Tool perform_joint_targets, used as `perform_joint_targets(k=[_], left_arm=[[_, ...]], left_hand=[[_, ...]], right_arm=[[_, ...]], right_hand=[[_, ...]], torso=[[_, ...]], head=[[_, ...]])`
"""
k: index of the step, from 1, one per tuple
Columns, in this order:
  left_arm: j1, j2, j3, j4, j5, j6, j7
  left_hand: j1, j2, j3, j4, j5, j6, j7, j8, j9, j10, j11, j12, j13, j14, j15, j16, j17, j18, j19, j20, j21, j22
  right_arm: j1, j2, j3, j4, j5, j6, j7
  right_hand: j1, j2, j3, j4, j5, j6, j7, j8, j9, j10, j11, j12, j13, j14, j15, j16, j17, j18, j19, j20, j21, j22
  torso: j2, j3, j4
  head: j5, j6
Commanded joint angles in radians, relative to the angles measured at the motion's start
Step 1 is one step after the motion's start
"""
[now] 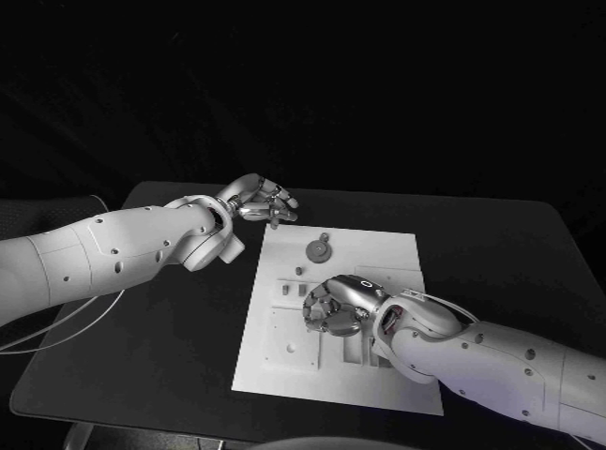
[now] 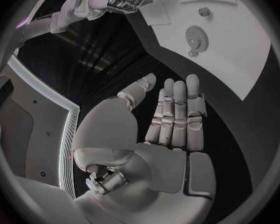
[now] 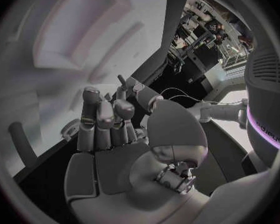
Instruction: Assemble the parts on the task board
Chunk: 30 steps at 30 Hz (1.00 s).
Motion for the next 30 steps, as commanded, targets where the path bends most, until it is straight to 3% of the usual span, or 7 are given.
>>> perform_joint_targets(k=[1, 30], left_arm=[[0.001, 0.002, 0.001, 0.001, 0.006, -0.004, 0.005], [0.001, 0.002, 0.001, 0.003, 0.004, -0.002, 0.004]], left_hand=[[0.004, 0.004, -0.006, 0.001, -0.004, 0.001, 0.007, 0.005, -0.001, 0.000, -0.004, -0.006, -0.001, 0.004, 0.003, -0.005, 0.001, 0.021, 0.006, -0.001, -0.007, 0.002], [0.006, 0.004, -0.009, 0.001, -0.004, 0.001, 0.007, 0.008, -0.002, 0.003, -0.005, -0.007, -0.001, 0.009, 0.000, 0.001, 0.009, 0.022, 0.012, -0.003, -0.003, 0.007]], right_arm=[[-0.002, 0.002, -0.002, -0.002, -0.016, 0.019, 0.005], [-0.011, 0.012, -0.007, -0.028, -0.028, 0.028, 0.004]], right_hand=[[-0.004, 0.002, 0.006, 0.002, 0.005, 0.009, 0.017, 0.005, 0.002, -0.004, 0.004, 0.000, 0.002, 0.001, -0.008, 0.005, 0.002, 0.008, 0.003, -0.002, 0.005, 0.019], [-0.006, 0.003, 0.006, 0.002, 0.005, 0.009, 0.017, 0.004, 0.002, -0.005, 0.004, 0.001, 0.003, 0.001, -0.008, 0.006, 0.002, 0.008, 0.002, -0.002, 0.006, 0.019]], torso=[[0.000, 0.0000, -0.0001], [0.000, -0.0015, 0.0006]], head=[[0.001, -0.002], [0.006, -0.006]])
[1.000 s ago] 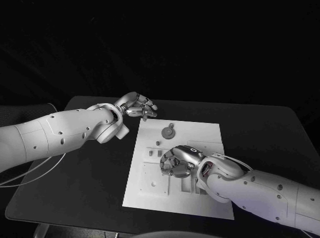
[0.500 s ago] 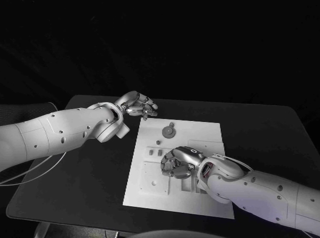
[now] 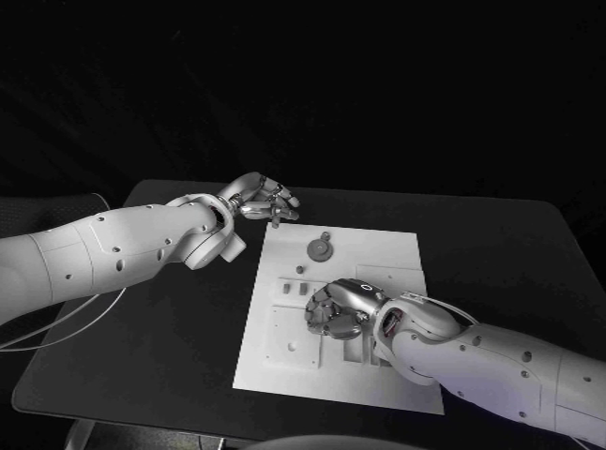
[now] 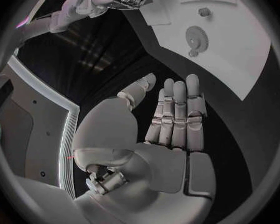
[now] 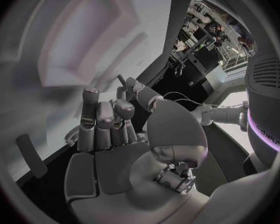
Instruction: Assemble the parts on the task board
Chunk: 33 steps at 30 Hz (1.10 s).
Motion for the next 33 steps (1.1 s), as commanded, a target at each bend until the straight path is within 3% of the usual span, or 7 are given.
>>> perform_joint_targets(k=[1, 17, 33], left_arm=[[0.001, 0.001, 0.001, 0.002, 0.004, -0.002, 0.006], [0.001, 0.000, 0.001, 0.002, 0.003, -0.002, 0.005], [0.001, 0.000, 0.001, -0.001, 0.003, -0.003, 0.004]], left_hand=[[0.006, 0.004, -0.007, -0.001, -0.003, 0.000, 0.009, 0.004, -0.001, 0.003, -0.005, -0.004, -0.001, 0.009, 0.000, 0.001, 0.002, 0.022, 0.005, 0.001, -0.003, 0.002], [0.008, 0.005, -0.006, -0.002, -0.003, 0.000, 0.009, 0.004, -0.001, 0.004, -0.005, -0.004, -0.001, 0.009, 0.000, 0.001, 0.003, 0.022, 0.005, 0.001, -0.003, 0.003], [0.009, 0.005, -0.007, -0.002, -0.003, -0.001, 0.009, 0.005, -0.002, 0.004, -0.005, -0.005, 0.000, 0.008, 0.000, 0.001, 0.005, 0.022, 0.005, 0.001, -0.003, 0.004]], right_arm=[[-0.001, 0.001, 0.000, -0.001, -0.016, 0.014, 0.005], [-0.001, 0.001, -0.001, -0.007, -0.020, 0.028, 0.003], [-0.001, 0.000, -0.004, -0.003, -0.074, 0.078, -0.013]], right_hand=[[-0.006, 0.003, 0.004, 0.000, 0.005, 0.009, 0.017, 0.003, 0.001, -0.005, 0.004, 0.001, 0.001, 0.000, -0.004, 0.006, 0.002, 0.014, 0.002, -0.003, 0.006, 0.019], [-0.007, 0.003, 0.004, 0.000, 0.005, 0.009, 0.017, 0.002, 0.001, -0.005, 0.004, 0.001, 0.001, 0.000, -0.004, 0.006, 0.002, 0.014, 0.002, -0.003, 0.006, 0.019], [-0.009, -0.002, 0.002, -0.001, -0.001, 0.009, 0.018, 0.001, 0.001, -0.006, 0.005, 0.000, 0.002, -0.002, -0.003, 0.006, 0.002, 0.014, -0.001, -0.002, 0.006, 0.019]], torso=[[0.000, -0.0008, -0.0004], [0.000, 0.0000, -0.0010], [-0.001, 0.0003, -0.0011]], head=[[0.003, -0.003], [0.006, -0.006], [0.008, -0.010]])
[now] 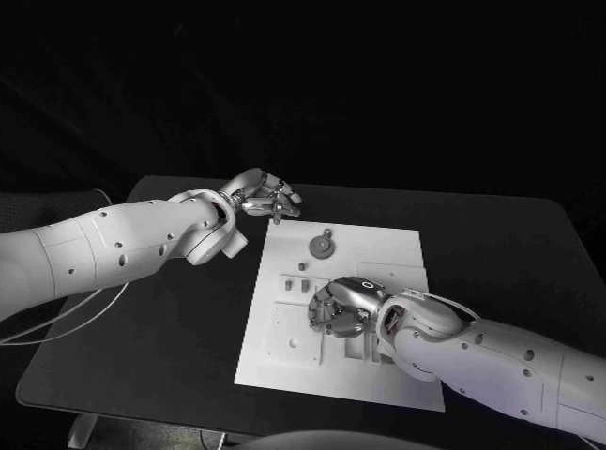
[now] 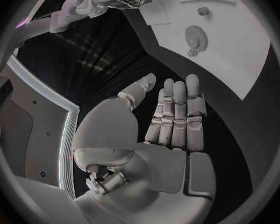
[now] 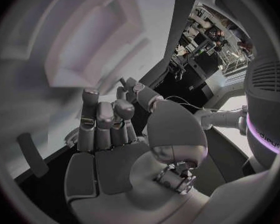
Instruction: Assemble the parts on the task board
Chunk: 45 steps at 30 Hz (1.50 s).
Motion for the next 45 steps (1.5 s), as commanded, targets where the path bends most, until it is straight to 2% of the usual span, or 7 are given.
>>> perform_joint_targets(k=[1, 8, 14, 22, 32, 38, 45], left_arm=[[0.001, 0.002, 0.001, 0.001, 0.003, -0.003, 0.005], [0.001, 0.003, 0.001, 0.001, 0.003, -0.001, 0.004], [0.001, 0.003, 0.001, 0.001, 0.003, 0.000, 0.003], [0.001, 0.002, 0.001, 0.001, 0.003, 0.003, 0.000], [0.001, 0.002, 0.001, 0.000, 0.003, 0.003, 0.000], [0.001, 0.000, 0.001, 0.001, 0.003, 0.001, 0.000], [0.001, -0.001, 0.001, 0.002, 0.003, -0.001, -0.001]], left_hand=[[0.005, 0.001, -0.007, -0.002, -0.003, -0.003, 0.006, 0.005, -0.002, 0.004, -0.005, -0.005, -0.001, 0.008, 0.000, 0.001, 0.002, 0.022, 0.005, 0.000, -0.003, 0.001], [0.005, 0.001, -0.007, -0.001, -0.003, -0.003, 0.006, 0.005, -0.002, 0.004, -0.005, -0.005, -0.001, 0.008, 0.000, 0.001, 0.002, 0.022, 0.005, 0.000, -0.003, 0.002], [0.005, 0.001, -0.007, -0.001, -0.003, -0.003, 0.007, 0.005, -0.002, 0.004, -0.005, -0.006, -0.001, 0.008, 0.000, 0.001, 0.003, 0.022, 0.005, 0.000, -0.003, 0.002], [0.005, 0.001, -0.007, -0.001, -0.003, -0.004, 0.007, 0.005, -0.002, 0.003, -0.005, -0.006, -0.001, 0.007, 0.000, 0.001, 0.003, 0.021, 0.004, 0.001, -0.004, 0.002], [0.005, 0.001, -0.007, -0.001, -0.003, -0.004, 0.007, 0.005, -0.002, 0.003, -0.004, -0.007, -0.001, 0.006, 0.001, 0.000, 0.004, 0.021, 0.003, 0.001, -0.004, 0.003], [0.005, 0.001, -0.007, -0.001, -0.003, -0.004, 0.007, 0.005, -0.003, 0.002, -0.004, -0.007, -0.001, 0.006, 0.001, 0.000, 0.004, 0.021, 0.003, 0.001, -0.004, 0.003], [0.005, 0.000, -0.008, -0.001, -0.003, -0.005, 0.007, 0.005, -0.003, 0.002, -0.004, -0.008, -0.001, 0.005, 0.001, 0.000, 0.005, 0.021, 0.003, 0.001, -0.004, 0.003]], right_arm=[[-0.004, 0.000, -0.004, 0.001, -0.031, 0.046, -0.010], [-0.004, 0.003, -0.004, 0.000, -0.031, 0.049, -0.015], [-0.004, 0.003, -0.005, -0.001, -0.028, 0.050, -0.026], [-0.004, 0.002, -0.005, -0.001, -0.023, 0.034, -0.027], [-0.004, -0.008, -0.005, 0.010, -0.019, 0.017, -0.024], [-0.003, -0.030, -0.004, 0.048, -0.016, 0.005, -0.030], [0.010, -0.065, 0.019, 0.102, 0.007, -0.017, -0.046]], right_hand=[[-0.009, -0.002, 0.002, -0.001, -0.001, 0.009, 0.017, 0.005, -0.001, -0.003, 0.003, 0.000, 0.001, 0.000, -0.005, 0.006, 0.002, 0.016, -0.001, -0.002, 0.005, 0.018], [-0.009, -0.010, -0.001, -0.001, -0.004, 0.002, 0.019, -0.001, -0.002, -0.005, 0.005, 0.000, 0.002, -0.003, -0.004, 0.006, 0.002, 0.016, -0.004, -0.002, 0.005, 0.018], [-0.004, -0.039, -0.009, -0.001, -0.017, -0.084, 0.050, -0.055, -0.028, -0.013, 0.034, -0.001, 0.005, -0.014, 0.020, 0.007, 0.004, 0.016, -0.012, 0.001, 0.005, 0.018], [0.001, -0.050, -0.013, 0.000, -0.020, -0.150, 0.078, -0.094, -0.052, -0.032, 0.060, 0.001, 0.008, -0.024, 0.046, 0.012, 0.008, 0.016, -0.018, 0.007, 0.005, 0.018], [0.004, -0.052, -0.013, -0.001, -0.019, -0.158, 0.082, -0.099, -0.057, -0.037, 0.065, 0.003, 0.009, -0.026, 0.050, 0.014, 0.009, 0.016, -0.019, 0.008, 0.006, 0.018], [0.008, -0.051, -0.013, -0.001, -0.015, -0.153, 0.082, -0.095, -0.058, -0.037, 0.065, 0.006, 0.009, -0.025, 0.051, 0.016, 0.010, 0.016, -0.018, 0.008, 0.008, 0.018], [0.013, -0.049, -0.011, -0.001, -0.008, -0.146, 0.080, -0.091, -0.058, -0.036, 0.063, 0.009, 0.010, -0.024, 0.049, 0.018, 0.010, 0.016, -0.015, 0.007, 0.010, 0.018]], torso=[[0.000, -0.0003, -0.0002], [0.000, 0.0001, -0.0003], [0.000, -0.0001, -0.0002], [0.000, 0.0000, 0.0000], [0.000, 0.0003, -0.0004], [0.000, 0.0007, -0.0011], [0.000, 0.0006, -0.0011]], head=[[0.000, 0.000], [-0.001, -0.001], [-0.001, -0.001], [-0.002, 0.000], [-0.003, 0.001], [-0.007, 0.005], [-0.012, 0.012]])
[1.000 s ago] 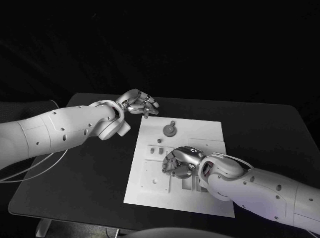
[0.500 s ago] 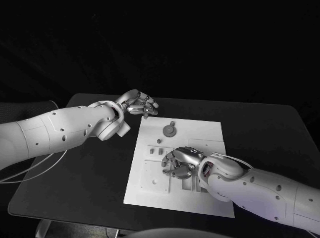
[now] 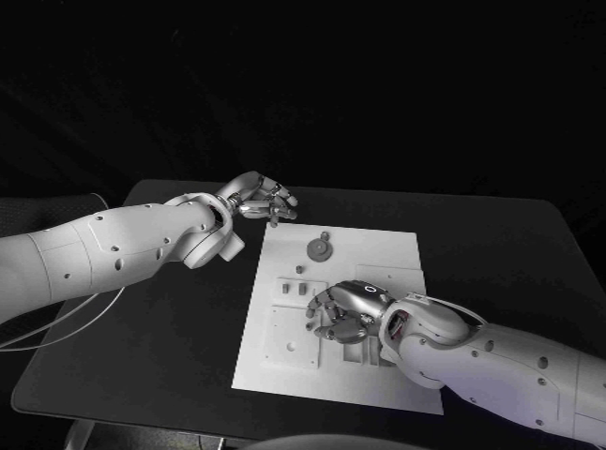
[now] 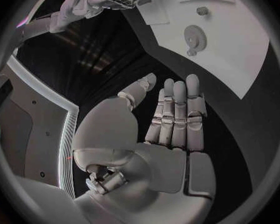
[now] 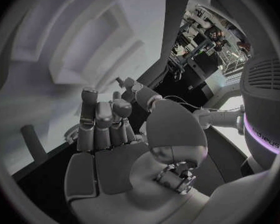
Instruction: Assemble the parts on the task board
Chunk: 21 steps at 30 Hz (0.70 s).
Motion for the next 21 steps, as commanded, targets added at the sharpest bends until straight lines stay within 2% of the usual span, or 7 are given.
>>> perform_joint_targets(k=[1, 8, 9, 12, 16, 21], left_arm=[[0.001, -0.001, 0.001, 0.002, 0.003, -0.001, 0.005], [0.001, -0.004, 0.000, 0.001, 0.003, -0.002, 0.005], [0.001, -0.005, 0.000, 0.001, 0.003, -0.002, 0.004], [0.001, -0.006, 0.000, 0.000, 0.002, -0.002, 0.004], [0.001, -0.007, 0.000, 0.001, 0.002, -0.003, 0.004], [0.001, -0.010, 0.000, 0.002, 0.000, -0.004, 0.004]], left_hand=[[0.005, 0.000, -0.005, 0.001, -0.003, 0.000, 0.006, 0.006, -0.001, 0.002, -0.004, -0.004, -0.001, 0.005, 0.001, 0.000, 0.001, 0.021, 0.006, -0.003, -0.004, 0.001], [0.006, 0.000, -0.005, 0.001, -0.003, 0.000, 0.006, 0.006, -0.001, 0.002, -0.004, -0.004, -0.001, 0.005, 0.001, 0.000, 0.002, 0.021, 0.005, -0.003, -0.005, 0.002], [0.006, 0.000, -0.005, 0.001, -0.003, 0.000, 0.006, 0.006, -0.001, 0.002, -0.004, -0.004, -0.001, 0.005, 0.001, 0.000, 0.002, 0.021, 0.005, -0.003, -0.005, 0.002], [0.006, 0.000, -0.005, 0.001, -0.003, 0.000, 0.006, 0.006, -0.001, 0.002, -0.004, -0.004, -0.001, 0.004, 0.001, 0.000, 0.002, 0.021, 0.005, -0.003, -0.005, 0.002], [0.007, 0.000, -0.005, 0.001, -0.003, 0.000, 0.006, 0.006, -0.001, 0.002, -0.004, -0.005, -0.001, 0.004, 0.001, 0.000, 0.002, 0.021, 0.005, -0.003, -0.005, 0.002], [0.007, 0.000, -0.004, 0.001, -0.003, 0.000, 0.006, 0.006, -0.001, 0.002, -0.004, -0.005, -0.001, 0.004, 0.001, 0.000, 0.003, 0.021, 0.005, -0.003, -0.005, 0.002]], right_arm=[[0.007, -0.016, 0.015, 0.024, 0.021, -0.016, -0.017], [0.031, -0.067, 0.048, 0.079, 0.055, -0.024, -0.023], [0.034, -0.075, 0.056, 0.086, 0.061, -0.024, -0.023], [0.052, -0.108, 0.069, 0.103, 0.087, -0.020, -0.027], [0.067, -0.144, 0.081, 0.105, 0.102, -0.016, -0.031], [0.074, -0.187, 0.087, 0.094, 0.126, -0.016, -0.020]], right_hand=[[0.006, -0.001, -0.005, -0.001, 0.009, 0.004, 0.006, 0.004, 0.000, 0.004, 0.006, 0.006, 0.002, 0.006, 0.003, 0.004, 0.002, 0.014, 0.002, -0.002, 0.008, 0.020], [0.007, 0.000, -0.006, -0.001, 0.011, 0.007, 0.005, 0.006, -0.001, 0.005, 0.005, 0.008, 0.002, 0.007, 0.002, 0.006, 0.002, 0.014, 0.004, -0.003, 0.009, 0.020], [0.006, 0.000, -0.006, 0.000, 0.011, 0.007, 0.005, 0.006, -0.001, 0.005, 0.005, 0.008, 0.002, 0.008, 0.002, 0.006, 0.002, 0.014, 0.005, -0.003, 0.010, 0.020], [0.004, 0.000, -0.007, 0.000, 0.011, 0.009, 0.005, 0.007, -0.001, 0.005, 0.004, 0.009, 0.002, 0.009, 0.002, 0.007, 0.002, 0.014, 0.005, -0.003, 0.010, 0.020], [-0.001, -0.002, -0.009, 0.001, 0.010, 0.010, 0.005, 0.008, -0.002, 0.005, 0.004, 0.009, 0.001, 0.009, 0.001, 0.007, 0.001, 0.014, 0.006, -0.003, 0.011, 0.019], [-0.011, -0.007, -0.013, 0.004, 0.009, 0.012, 0.004, 0.009, -0.004, 0.005, 0.003, 0.009, 0.000, 0.009, 0.001, 0.006, 0.000, 0.014, 0.006, -0.002, 0.010, 0.019]], torso=[[-0.001, 0.0001, -0.0002], [-0.001, 0.0013, -0.0016], [-0.001, 0.0013, -0.0013], [-0.001, 0.0016, -0.0015], [0.000, 0.0016, -0.0014], [0.000, 0.0008, -0.0002]], head=[[-0.004, 0.007], [-0.008, 0.017], [-0.010, 0.019], [-0.011, 0.024], [-0.014, 0.027], [-0.021, 0.031]])
